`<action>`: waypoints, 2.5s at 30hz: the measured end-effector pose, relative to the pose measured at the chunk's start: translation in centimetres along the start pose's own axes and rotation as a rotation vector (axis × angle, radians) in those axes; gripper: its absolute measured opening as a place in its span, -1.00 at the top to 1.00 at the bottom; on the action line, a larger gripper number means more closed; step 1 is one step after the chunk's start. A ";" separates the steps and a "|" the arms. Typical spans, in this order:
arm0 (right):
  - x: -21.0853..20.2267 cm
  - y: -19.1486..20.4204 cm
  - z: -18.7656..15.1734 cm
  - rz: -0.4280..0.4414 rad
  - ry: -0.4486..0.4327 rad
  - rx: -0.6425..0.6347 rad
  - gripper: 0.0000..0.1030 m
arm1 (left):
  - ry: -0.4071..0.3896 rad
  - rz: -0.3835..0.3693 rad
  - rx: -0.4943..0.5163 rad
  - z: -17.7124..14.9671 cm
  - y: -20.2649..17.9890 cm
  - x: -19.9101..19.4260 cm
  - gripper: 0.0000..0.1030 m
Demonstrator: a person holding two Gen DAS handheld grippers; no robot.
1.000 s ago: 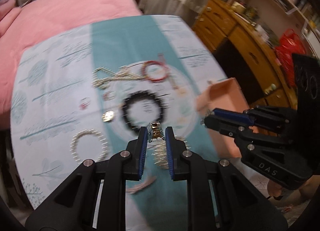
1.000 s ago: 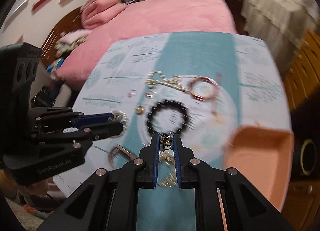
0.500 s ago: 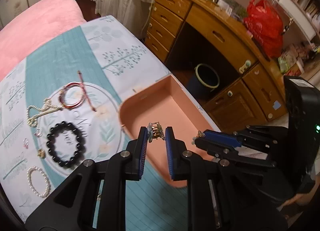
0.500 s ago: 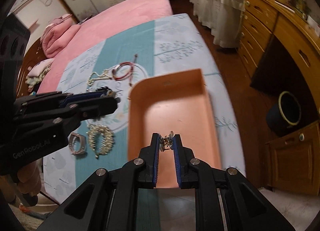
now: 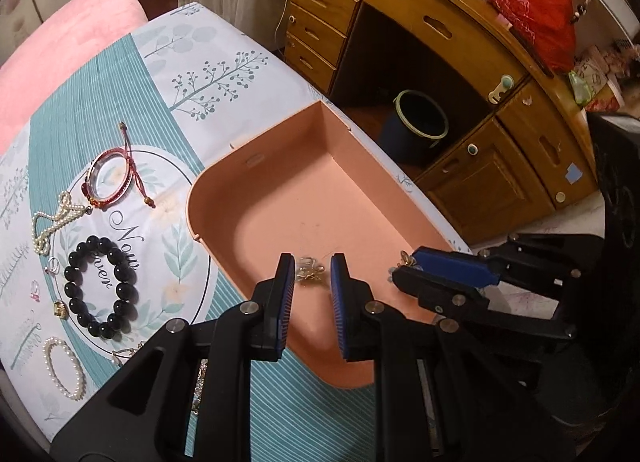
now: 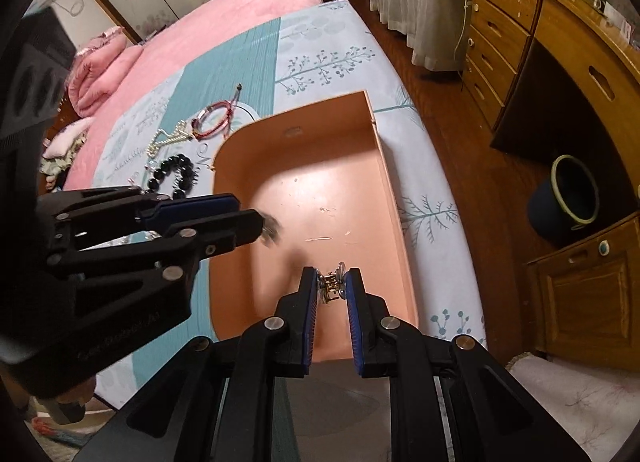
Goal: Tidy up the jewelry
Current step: 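Open the left tool to drop its earring while the right tool releases its earring into the tray, then move both open tools back over the remaining jewelry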
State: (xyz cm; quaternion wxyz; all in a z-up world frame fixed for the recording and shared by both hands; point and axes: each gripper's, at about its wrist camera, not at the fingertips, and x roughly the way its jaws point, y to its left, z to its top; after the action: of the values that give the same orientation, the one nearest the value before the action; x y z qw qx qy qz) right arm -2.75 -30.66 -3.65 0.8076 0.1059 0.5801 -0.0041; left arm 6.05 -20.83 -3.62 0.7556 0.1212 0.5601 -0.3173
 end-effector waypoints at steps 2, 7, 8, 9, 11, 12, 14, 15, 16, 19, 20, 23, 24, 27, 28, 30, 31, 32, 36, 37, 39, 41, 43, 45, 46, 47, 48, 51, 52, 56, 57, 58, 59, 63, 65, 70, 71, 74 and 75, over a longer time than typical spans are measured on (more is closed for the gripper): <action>0.2 0.1 0.1 -0.003 0.005 -0.003 0.67 | -0.003 0.003 0.008 -0.2 -0.2 -0.2 0.67; 0.0 0.5 0.1 -0.012 -0.004 -0.014 0.23 | -0.018 0.005 -0.002 -0.5 -0.3 -1.3 0.11; 0.0 0.7 0.1 -0.013 -0.007 -0.020 0.23 | -0.026 0.002 -0.002 -0.6 -0.2 -1.6 0.11; -0.2 0.7 0.0 -0.016 -0.006 -0.023 0.23 | -0.028 0.005 -0.003 -0.7 -0.2 -1.9 0.11; -0.5 0.8 0.0 -0.016 -0.009 -0.023 0.23 | -0.033 0.005 -0.008 -1.1 -0.1 -2.5 0.11; -0.7 0.9 0.0 -0.013 -0.010 -0.027 0.23 | -0.037 0.006 -0.013 -1.2 0.0 -2.9 0.11; -1.0 1.2 0.0 -0.016 -0.012 -0.043 0.23 | -0.038 0.011 -0.022 -1.6 0.2 -3.5 0.11; -1.3 1.3 -0.1 -0.017 -0.013 -0.049 0.23 | -0.039 0.011 -0.024 -1.7 0.3 -3.8 0.11; -1.5 1.5 -0.1 -0.017 -0.015 -0.058 0.23 | -0.045 0.013 -0.028 -1.9 0.4 -4.3 0.11; -2.4 2.0 -0.1 -0.020 -0.024 -0.077 0.23 | -0.066 0.023 -0.032 -2.3 0.5 -5.6 0.11; -2.8 2.3 0.0 -0.021 -0.029 -0.083 0.23 | -0.076 0.027 -0.034 -2.4 0.6 -6.1 0.11; -3.8 2.8 0.2 -0.021 -0.041 -0.099 0.23 | -0.101 0.040 -0.047 -2.8 0.8 -7.7 0.11; -4.3 3.0 0.4 -0.022 -0.045 -0.104 0.23 | -0.109 0.046 -0.051 -3.0 0.9 -8.2 0.11; -5.6 3.7 0.8 -0.026 -0.066 -0.121 0.23 | -0.133 0.064 -0.072 -3.4 1.5 -9.8 0.11; -6.1 3.9 0.9 -0.027 -0.075 -0.127 0.23 | -0.142 0.069 -0.079 -3.6 1.7 -10.3 0.11; -7.0 4.4 1.2 -0.023 -0.095 -0.145 0.23 | -0.159 0.085 -0.092 -4.1 2.2 -11.3 0.11; -7.4 4.7 1.3 -0.023 -0.103 -0.153 0.23 | -0.167 0.094 -0.099 -4.4 2.4 -11.8 0.11; -7.8 5.0 1.3 -0.022 -0.109 -0.160 0.23 | -0.175 0.107 -0.110 -4.7 2.7 -12.3 0.11; -8.9 6.2 1.6 -0.007 -0.120 -0.184 0.23 | -0.189 0.134 -0.158 -6.1 4.2 -13.7 0.11; -9.1 6.6 1.6 -0.004 -0.122 -0.193 0.23 | -0.192 0.141 -0.168 -6.6 4.6 -14.1 0.11; -9.5 7.5 1.6 0.005 -0.124 -0.216 0.23 | -0.198 0.160 -0.191 -7.5 5.3 -14.7 0.11; -9.7 8.4 1.6 0.013 -0.126 -0.240 0.23 | -0.203 0.174 -0.213 -8.2 5.8 -15.2 0.11; -9.9 9.5 1.6 0.026 -0.127 -0.271 0.23 | -0.208 0.190 -0.238 -8.8 6.4 -15.5 0.11; -9.9 10.7 1.5 0.037 -0.124 -0.305 0.23 | -0.212 0.203 -0.263 -9.6 6.8 -15.9 0.11; -9.8 11.1 1.5 0.041 -0.122 -0.318 0.23 | -0.215 0.213 -0.280 -10.1 7.2 -16.2 0.11; -9.9 11.8 1.3 0.049 -0.120 -0.335 0.23 | -0.217 0.218 -0.290 -10.3 7.4 -16.3 0.11; -9.8 12.2 1.4 0.054 -0.118 -0.345 0.23 | -0.218 0.224 -0.304 -10.7 7.6 -16.6 0.11; -9.9 13.8 1.1 0.066 -0.110 -0.376 0.23 | -0.225 0.242 -0.334 -11.8 8.3 -17.3 0.11; -9.9 14.3 1.0 0.067 -0.109 -0.383 0.23 | -0.227 0.247 -0.341 -12.2 8.7 -17.7 0.11; -10.4 16.3 1.1 0.067 -0.131 -0.403 0.23 | -0.226 0.258 -0.348 -13.1 10.2 -18.4 0.11; -10.5 16.7 1.1 0.066 -0.138 -0.403 0.23 | -0.221 0.260 -0.349 -13.3 10.7 -18.5 0.11; -10.4 17.0 1.2 0.066 -0.136 -0.394 0.23 | -0.216 0.260 -0.352 -13.4 11.2 -18.6 0.11; -10.3 17.1 1.3 0.067 -0.132 -0.385 0.23 | -0.208 0.257 -0.357 -13.6 11.8 -18.6 0.11; -9.7 18.2 1.9 0.065 -0.114 -0.339 0.23 | -0.193 0.255 -0.350 -14.3 14.2 -19.2 0.11; -9.2 18.8 2.0 0.057 -0.103 -0.316 0.23 | -0.181 0.251 -0.342 -14.6 15.1 -19.1 0.11; -8.0 20.1 1.7 0.036 -0.073 -0.279 0.23 | -0.132 0.229 -0.329 -15.7 17.6 -17.9 0.11; -7.8 20.3 1.5 0.030 -0.066 -0.275 0.23 | -0.118 0.225 -0.325 -15.8 18.1 -17.4 0.11; -6.9 20.8 0.8 0.011 -0.049 -0.255 0.23 | -0.091 0.204 -0.306 -16.3 19.2 -16.4 0.11; -6.5 20.9 0.6 0.007 -0.047 -0.248 0.23 | -0.080 0.195 -0.297 -16.5 19.4 -16.0 0.11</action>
State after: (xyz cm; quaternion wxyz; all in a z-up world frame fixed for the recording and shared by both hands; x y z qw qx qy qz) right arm -1.59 -11.11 6.16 0.8279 0.0074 0.5567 0.0681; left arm 2.54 8.54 2.13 0.8140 0.0492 0.5560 -0.1608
